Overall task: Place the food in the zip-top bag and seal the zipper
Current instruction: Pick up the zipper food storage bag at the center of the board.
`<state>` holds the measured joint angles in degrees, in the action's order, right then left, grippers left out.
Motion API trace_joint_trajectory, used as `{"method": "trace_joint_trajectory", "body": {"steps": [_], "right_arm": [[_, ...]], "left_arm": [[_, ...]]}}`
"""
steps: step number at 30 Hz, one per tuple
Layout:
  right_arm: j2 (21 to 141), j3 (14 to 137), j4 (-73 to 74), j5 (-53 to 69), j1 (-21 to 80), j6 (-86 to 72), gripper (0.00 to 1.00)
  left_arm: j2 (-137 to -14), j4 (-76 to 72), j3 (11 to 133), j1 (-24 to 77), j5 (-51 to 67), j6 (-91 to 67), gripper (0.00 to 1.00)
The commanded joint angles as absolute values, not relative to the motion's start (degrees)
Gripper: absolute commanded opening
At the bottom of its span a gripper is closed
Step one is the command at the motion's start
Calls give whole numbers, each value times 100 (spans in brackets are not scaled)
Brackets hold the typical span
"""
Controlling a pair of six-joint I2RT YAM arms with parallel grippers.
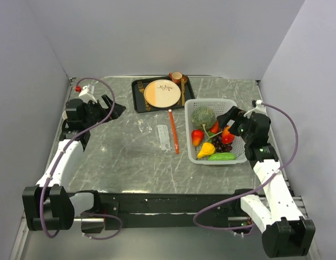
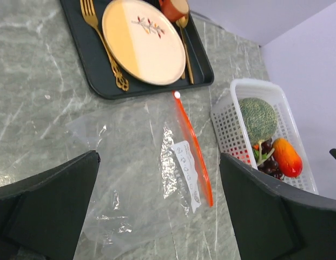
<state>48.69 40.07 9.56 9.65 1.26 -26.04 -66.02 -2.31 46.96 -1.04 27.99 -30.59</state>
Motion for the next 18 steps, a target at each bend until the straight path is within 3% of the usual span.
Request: {"method": "trace_joint_trajectory", "body": {"steps": [1,5,9,14,18], "right_arm": [[5001,4412,1081,765,123,-2619,100],[5062,4430,1037,852,132,-2768,100],[5071,4307,809,1045,123,-2918,100],[5080,4377,1046,950,123,-2725,100],[5106,4560,1325,652,123,-2303,100]], "left_arm": [[-6337,-431,4755,-105,2453,-2997,99],[-7161,999,5333,-114,2076,-2822,99],[-8199,1125,5713,-97,2795,-2944,99],[-7507,852,5484,324,2295,-3058,99],[-7453,930,5720,806,2743,-2796,99]]}}
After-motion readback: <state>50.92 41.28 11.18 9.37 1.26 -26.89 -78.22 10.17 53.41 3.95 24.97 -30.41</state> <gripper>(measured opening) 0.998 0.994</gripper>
